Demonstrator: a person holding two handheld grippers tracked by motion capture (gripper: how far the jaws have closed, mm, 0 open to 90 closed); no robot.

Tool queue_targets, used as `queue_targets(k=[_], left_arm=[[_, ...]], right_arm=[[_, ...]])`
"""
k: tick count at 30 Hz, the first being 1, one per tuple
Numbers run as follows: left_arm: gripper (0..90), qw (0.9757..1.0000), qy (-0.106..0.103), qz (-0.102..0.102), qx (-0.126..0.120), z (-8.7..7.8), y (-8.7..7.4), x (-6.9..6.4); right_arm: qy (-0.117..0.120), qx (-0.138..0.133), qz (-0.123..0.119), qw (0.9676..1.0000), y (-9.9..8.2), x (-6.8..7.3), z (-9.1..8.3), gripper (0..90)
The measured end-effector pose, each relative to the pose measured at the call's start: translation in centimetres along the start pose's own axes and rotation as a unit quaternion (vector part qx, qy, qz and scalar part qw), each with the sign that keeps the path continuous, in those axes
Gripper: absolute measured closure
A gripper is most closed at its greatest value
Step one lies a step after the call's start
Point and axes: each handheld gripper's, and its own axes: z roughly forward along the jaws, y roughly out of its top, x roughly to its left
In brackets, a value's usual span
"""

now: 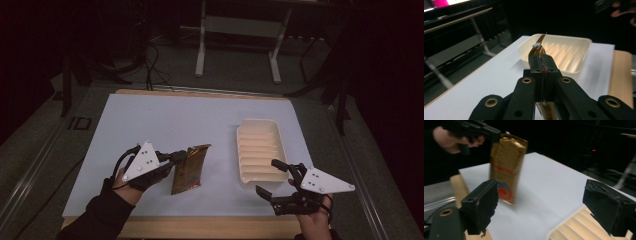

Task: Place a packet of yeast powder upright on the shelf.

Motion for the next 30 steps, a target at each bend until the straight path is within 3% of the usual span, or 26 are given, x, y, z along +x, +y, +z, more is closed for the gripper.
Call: queue_targets(k=[5,9,16,23,30], left_arm=[[89.4,0.9998,-0.01,0.012,-0.01,0.5,1.0,-0.3],[89.4,0.9994,-0.022,0.013,-0.022,0.7,1.7,-0.5],[89.4,0.9979,-0.043,0.027,-0.04,0.9,2.8,-1.3],[89.5,0.996,-0.064,0.035,-0.051,1.6,3.6,-2.2],[89.4,0.9945,-0.083,0.032,-0.056,2.7,3.7,-3.0]], right_arm=[[0.028,-0.009,0.023,0.9993,0.7,-0.1,1.1,10.9],[0.058,-0.01,0.02,0.9981,1.2,0.1,2.1,10.5],[0.071,-0.011,0.022,0.9972,2.0,-0.2,3.5,10.8],[0.1,-0.008,0.026,0.9946,2.9,-0.6,4.4,13.3],[0.133,-0.01,0.017,0.9909,3.4,-0.4,5.2,22.7]])
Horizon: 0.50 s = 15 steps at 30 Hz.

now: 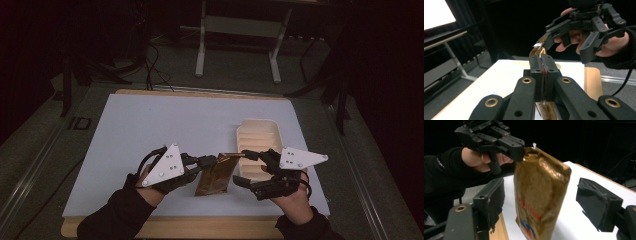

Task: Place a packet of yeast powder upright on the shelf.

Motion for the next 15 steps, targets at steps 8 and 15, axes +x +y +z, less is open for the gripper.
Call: queue_targets(k=[8,15], left_arm=[[89.4,0.9999,-0.004,-0.005,-0.013,0.63,0.27,-0.48],[89.4,0.9997,0.002,-0.002,-0.026,0.93,0.75,-0.83]], right_arm=[[-0.005,0.007,0.006,0.9999,-0.12,-0.24,0.59,23.8],[0.004,0.015,0.015,0.9998,-0.2,-0.59,0.88,38.0]])
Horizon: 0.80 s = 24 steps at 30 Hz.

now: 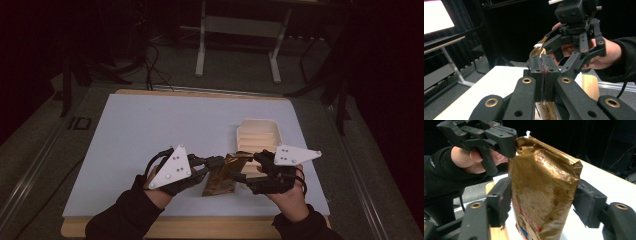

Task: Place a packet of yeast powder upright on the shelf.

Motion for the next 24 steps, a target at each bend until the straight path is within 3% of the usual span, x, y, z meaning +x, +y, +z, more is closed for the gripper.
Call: queue_targets(k=[9,16,24], left_arm=[[89.4,0.9998,0.004,-0.021,-0.006,0.3,0.19,-0.1],[89.3,0.9997,0.009,-0.024,0.0,0.28,0.01,0.09],[86.3,0.9999,-0.002,-0.017,0.001,0.24,-0.14,0.49]], right_arm=[[0.009,-0.001,0.004,1.0,0.21,-0.12,0.01,51.1],[0.03,0.023,0.003,0.9993,0.36,-0.36,-0.09,74.9],[0.05,0.039,0.004,0.998,0.56,-0.59,-0.18,79.2]])
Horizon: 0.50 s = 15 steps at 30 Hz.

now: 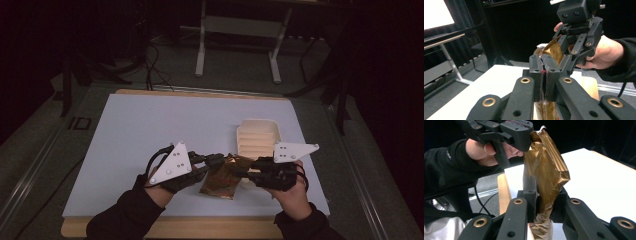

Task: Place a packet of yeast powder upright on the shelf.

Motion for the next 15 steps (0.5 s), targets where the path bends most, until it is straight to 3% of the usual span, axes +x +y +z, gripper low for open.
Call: queue_targets(k=[2,5,7,10,11,12,13,15], left_arm=[[82.9,1.0,0.0,-0.001,-0.007,-0.2,0.1,0.1],[67.6,0.9995,0.005,-0.018,-0.024,-0.7,0.1,0.4],[52.9,0.9991,0.008,-0.037,-0.017,-1.0,0.1,0.7],[41.2,0.9969,0.006,-0.074,-0.024,-1.5,-0.2,1.2],[33.8,0.9967,-0.002,-0.081,-0.012,-1.5,-0.3,1.4],[28.1,0.9967,0.002,-0.081,-0.007,-1.6,-0.5,1.5],[27.2,0.997,0.001,-0.077,-0.01,-1.8,-0.7,1.4],[20.4,0.9958,-0.007,-0.09,-0.011,-2.0,-1.1,1.4]], right_arm=[[0.003,0.0,0.0,1.0,0.1,0.0,-0.1,79.6],[0.001,0.005,-0.001,1.0,0.2,-0.1,-0.3,79.9],[-0.004,0.003,-0.006,1.0,0.3,-0.1,-0.5,80.0],[-0.005,0.001,-0.01,0.9999,0.4,-0.2,-0.7,80.0],[-0.006,0.001,-0.014,0.9999,0.5,-0.3,-0.8,80.0],[-0.008,0.001,-0.017,0.9998,0.6,-0.3,-0.8,80.1],[-0.011,0.002,-0.021,0.9997,0.7,-0.3,-0.9,80.1],[-0.013,0.001,-0.029,0.9995,0.9,-0.4,-1.0,80.0]])
